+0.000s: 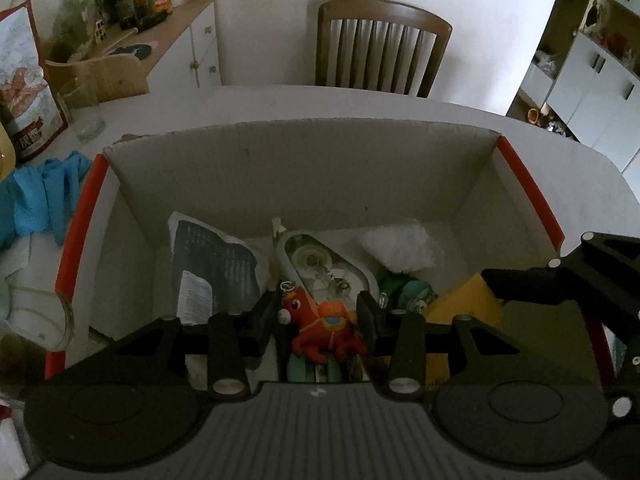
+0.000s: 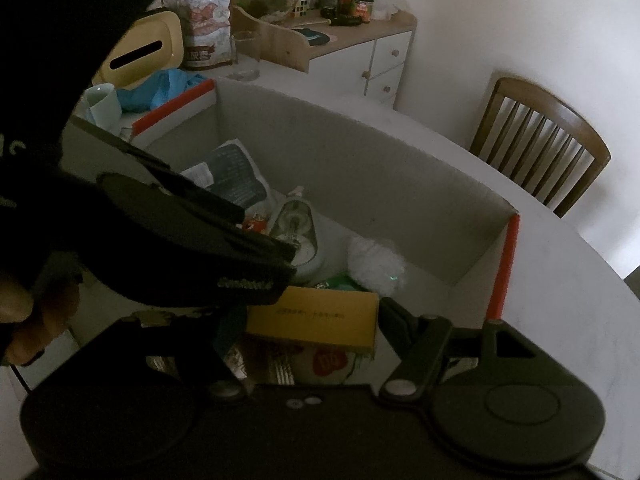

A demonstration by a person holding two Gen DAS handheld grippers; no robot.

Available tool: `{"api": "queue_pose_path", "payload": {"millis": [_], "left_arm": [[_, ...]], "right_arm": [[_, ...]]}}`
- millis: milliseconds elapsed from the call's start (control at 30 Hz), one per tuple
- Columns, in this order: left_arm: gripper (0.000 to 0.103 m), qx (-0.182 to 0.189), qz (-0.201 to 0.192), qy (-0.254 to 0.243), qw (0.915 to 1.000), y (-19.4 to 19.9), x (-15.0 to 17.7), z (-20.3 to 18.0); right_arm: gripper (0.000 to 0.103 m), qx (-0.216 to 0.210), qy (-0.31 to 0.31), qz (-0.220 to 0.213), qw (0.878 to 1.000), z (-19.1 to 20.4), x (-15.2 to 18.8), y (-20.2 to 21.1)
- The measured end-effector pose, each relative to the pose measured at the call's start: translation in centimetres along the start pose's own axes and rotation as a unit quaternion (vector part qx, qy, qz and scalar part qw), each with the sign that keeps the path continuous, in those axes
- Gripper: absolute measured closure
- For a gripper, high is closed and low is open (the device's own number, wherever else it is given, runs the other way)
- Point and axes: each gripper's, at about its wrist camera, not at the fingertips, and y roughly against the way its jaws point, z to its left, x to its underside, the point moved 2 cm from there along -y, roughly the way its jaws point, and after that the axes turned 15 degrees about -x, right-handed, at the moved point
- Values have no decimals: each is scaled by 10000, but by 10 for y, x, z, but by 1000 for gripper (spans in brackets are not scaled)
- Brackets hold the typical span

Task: Organize objects
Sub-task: 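Open right gripper releasing the yellow box while left releases the keychain into the box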

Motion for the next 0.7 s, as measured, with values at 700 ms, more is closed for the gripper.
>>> {"api": "queue_pose_path", "payload": {"millis": [700], "left_arm": [[34,32,-852,90,9963,76,9,8]], "right_arm": [[17,28,-51,-494,9988,13,9,66]]}}
